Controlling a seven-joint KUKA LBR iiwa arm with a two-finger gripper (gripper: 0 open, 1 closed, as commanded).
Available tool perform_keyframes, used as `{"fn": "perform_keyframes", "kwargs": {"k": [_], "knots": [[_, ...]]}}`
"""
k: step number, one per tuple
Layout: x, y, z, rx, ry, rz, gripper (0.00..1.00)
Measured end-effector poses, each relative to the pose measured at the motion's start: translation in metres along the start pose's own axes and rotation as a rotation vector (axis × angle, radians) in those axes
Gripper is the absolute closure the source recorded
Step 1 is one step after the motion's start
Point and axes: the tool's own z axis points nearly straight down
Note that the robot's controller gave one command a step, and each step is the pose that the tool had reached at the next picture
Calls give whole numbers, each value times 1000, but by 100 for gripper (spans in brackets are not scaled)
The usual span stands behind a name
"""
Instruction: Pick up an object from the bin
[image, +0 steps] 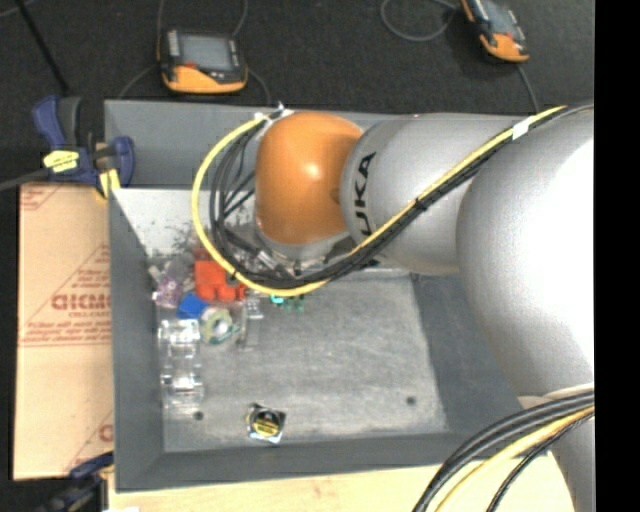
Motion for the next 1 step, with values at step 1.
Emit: {"fn": "perform_keyframes", "kwargs": {"k": [1], "knots": [[-7,-4,30,3,-4,-463,0]]}}
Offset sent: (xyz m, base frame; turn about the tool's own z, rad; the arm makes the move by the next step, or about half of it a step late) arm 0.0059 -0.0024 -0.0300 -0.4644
